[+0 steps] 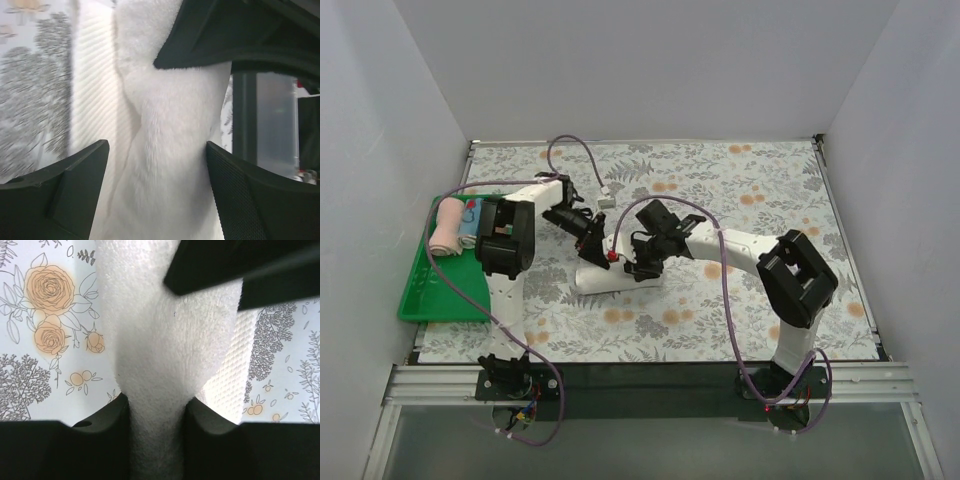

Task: Roll the towels
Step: Roll the towel

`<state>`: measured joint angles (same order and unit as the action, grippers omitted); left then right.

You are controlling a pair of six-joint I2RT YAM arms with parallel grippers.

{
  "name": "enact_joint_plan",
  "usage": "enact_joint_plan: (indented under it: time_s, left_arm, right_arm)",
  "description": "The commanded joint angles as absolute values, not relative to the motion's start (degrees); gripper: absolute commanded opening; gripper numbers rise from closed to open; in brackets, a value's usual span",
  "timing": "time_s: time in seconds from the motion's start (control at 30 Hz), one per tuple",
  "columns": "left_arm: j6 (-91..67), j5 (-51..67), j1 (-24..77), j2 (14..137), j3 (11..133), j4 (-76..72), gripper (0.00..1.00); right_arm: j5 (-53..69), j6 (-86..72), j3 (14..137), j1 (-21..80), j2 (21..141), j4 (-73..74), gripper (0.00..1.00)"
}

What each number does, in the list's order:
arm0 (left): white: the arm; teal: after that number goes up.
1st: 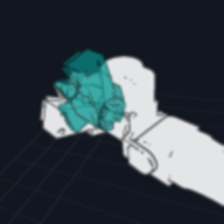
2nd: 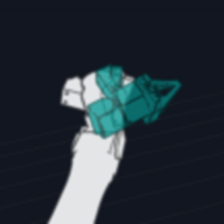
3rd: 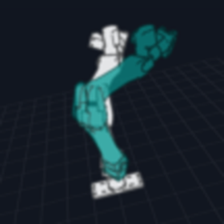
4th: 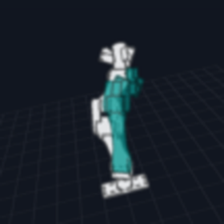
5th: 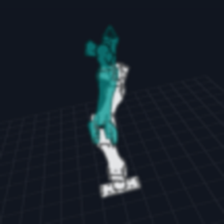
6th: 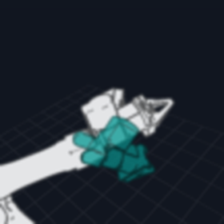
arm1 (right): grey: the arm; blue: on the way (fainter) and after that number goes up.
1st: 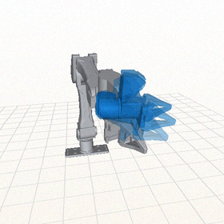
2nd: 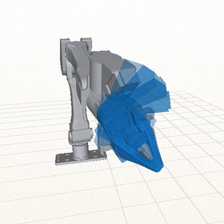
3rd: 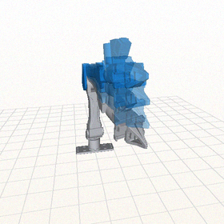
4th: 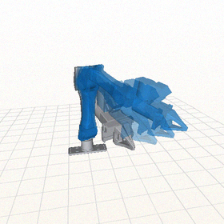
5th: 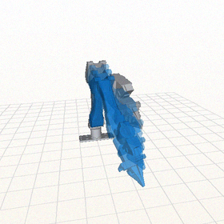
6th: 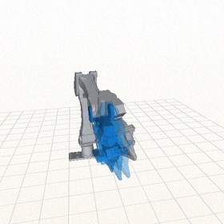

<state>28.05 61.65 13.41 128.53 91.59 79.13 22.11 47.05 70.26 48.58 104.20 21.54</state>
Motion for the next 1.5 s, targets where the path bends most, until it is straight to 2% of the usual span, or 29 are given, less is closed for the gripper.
enact_joint_plan:
  time_s: [0.0, 0.2, 0.37, 0.57, 0.67, 0.8, 1.0, 1.3, 1.47]
  left_arm:
    - [30.24, 55.02, 7.40, 121.66, 91.76, 71.11, 0.72]
    - [27.51, 53.53, 0.89, 112.79, 90.97, 67.25, 0.72]
    - [24.35, 47.92, 0.35, 99.43, 82.20, 57.50, 0.75]
    - [28.64, 33.50, 14.92, 75.72, 64.89, 43.61, 0.81]
    - [29.53, 26.12, 25.03, 68.58, 55.13, 35.45, 0.86]
    - [31.72, 20.49, 35.48, 66.01, 46.78, 29.98, 0.87]
    - [31.12, 19.87, 43.84, 67.58, 44.12, 28.65, 0.87]
    - [27.60, 11.52, 52.55, 70.40, 34.64, 19.70, 0.92]
    - [25.93, 6.51, 53.17, 75.57, 31.99, 11.45, 0.92]
  right_arm:
    - [31.89, 44.74, 71.52, 47.11, 108.71, 38.49, 0.01]
    - [38.67, 41.67, 78.57, 44.04, 114.51, 47.02, 0.01]
    - [48.42, 38.85, 88.49, 40.09, 124.35, 57.11, 0.01]
    - [56.86, 37.62, 94.13, 37.44, 132.18, 62.84, 0.01]
    - [59.67, 37.00, 95.71, 37.27, 134.47, 63.72, 0.01]
    - [63.88, 37.62, 97.64, 37.18, 137.72, 66.00, 0.01]
    - [68.02, 37.35, 98.52, 36.47, 141.85, 66.53, 0.01]
    - [72.07, 38.32, 98.53, 35.95, 144.58, 66.71, 0.01]
    - [72.68, 39.90, 97.65, 36.03, 144.93, 67.24, 0.01]
